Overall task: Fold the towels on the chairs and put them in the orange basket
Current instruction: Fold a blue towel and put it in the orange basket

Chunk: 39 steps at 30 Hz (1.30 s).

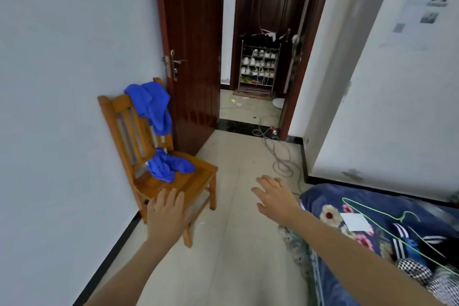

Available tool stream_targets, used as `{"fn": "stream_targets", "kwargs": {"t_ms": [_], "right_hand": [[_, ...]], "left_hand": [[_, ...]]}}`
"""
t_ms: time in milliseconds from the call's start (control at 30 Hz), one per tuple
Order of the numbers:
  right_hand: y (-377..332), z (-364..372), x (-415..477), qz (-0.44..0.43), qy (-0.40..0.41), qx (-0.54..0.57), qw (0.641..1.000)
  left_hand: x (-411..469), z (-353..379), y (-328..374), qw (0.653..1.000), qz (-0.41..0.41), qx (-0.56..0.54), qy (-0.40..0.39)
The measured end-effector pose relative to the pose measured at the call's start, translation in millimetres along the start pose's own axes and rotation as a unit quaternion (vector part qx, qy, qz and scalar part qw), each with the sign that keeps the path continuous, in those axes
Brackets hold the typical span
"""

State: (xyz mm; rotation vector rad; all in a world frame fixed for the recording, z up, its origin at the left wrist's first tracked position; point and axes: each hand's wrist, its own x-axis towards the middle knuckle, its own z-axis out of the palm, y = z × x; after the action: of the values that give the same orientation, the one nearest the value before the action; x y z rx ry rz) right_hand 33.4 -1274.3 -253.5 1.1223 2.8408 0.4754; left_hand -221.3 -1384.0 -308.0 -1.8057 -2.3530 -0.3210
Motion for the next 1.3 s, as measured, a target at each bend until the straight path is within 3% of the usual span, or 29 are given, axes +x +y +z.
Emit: {"fn": "stream_targets", "kwargs": {"t_ms": [100,267,500,767,967,1300], "right_hand": [[34,18,30,-0.023,0.039,-0.010,0.999],[100,38,80,-0.032,0.031,0.029,0.999],[185,72,155,-0.146,0.044,0.041,0.987],[210,111,246,-0.174,0.076,0.077,0.979],[233,135,343,-0.225,0.027,0.064,0.972],[284,169,474,-0.222,0.006,0.092,0.971]], "left_hand": [[32,4,14,1.000,-0.014,0.018,-0.004],[97,13,57,0.997,-0.063,0.033,0.012],[174,36,106,0.987,-0.160,0.017,-0.014],[218,80,93,0.962,-0.272,-0.010,-0.031],[283,127,61,0.937,-0.335,-0.036,-0.089],[410,175,57,0.924,-0.356,-0.072,-0.114]]}}
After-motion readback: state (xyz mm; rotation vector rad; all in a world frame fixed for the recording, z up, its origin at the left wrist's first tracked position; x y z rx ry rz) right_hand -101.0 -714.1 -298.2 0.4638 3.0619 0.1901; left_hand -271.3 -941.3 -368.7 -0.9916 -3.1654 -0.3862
